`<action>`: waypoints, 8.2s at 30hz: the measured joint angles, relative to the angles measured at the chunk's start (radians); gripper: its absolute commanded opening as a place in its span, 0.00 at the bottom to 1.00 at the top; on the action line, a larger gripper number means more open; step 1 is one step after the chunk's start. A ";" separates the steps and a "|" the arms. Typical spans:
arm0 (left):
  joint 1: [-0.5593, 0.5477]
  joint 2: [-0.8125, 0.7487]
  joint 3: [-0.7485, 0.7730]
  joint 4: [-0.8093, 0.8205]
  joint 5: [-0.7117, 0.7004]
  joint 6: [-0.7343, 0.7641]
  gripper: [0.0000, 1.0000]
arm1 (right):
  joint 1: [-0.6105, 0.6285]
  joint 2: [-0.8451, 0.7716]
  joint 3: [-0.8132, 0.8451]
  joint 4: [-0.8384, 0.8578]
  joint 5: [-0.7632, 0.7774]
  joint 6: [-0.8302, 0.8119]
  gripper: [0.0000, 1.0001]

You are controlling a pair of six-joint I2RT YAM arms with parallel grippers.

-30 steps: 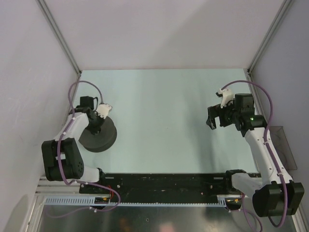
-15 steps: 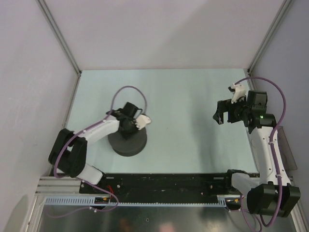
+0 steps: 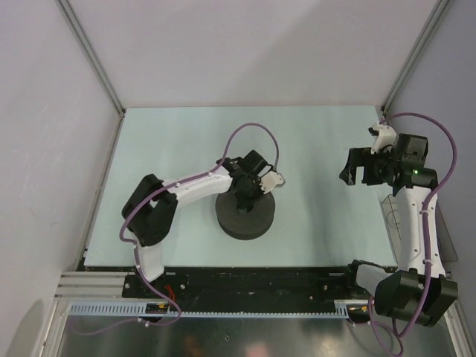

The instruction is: Wrap the cables

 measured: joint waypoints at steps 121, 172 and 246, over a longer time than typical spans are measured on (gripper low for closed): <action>0.510 -0.795 -0.147 0.115 0.192 -0.444 1.00 | 0.211 0.300 0.950 0.094 0.130 -0.023 0.00; 0.426 0.022 0.142 0.289 0.414 -0.024 0.78 | 0.370 0.576 0.146 0.586 0.177 -0.085 0.00; 0.394 0.211 0.308 0.306 0.338 -0.135 0.79 | 0.303 0.851 0.185 0.372 0.220 -0.098 0.00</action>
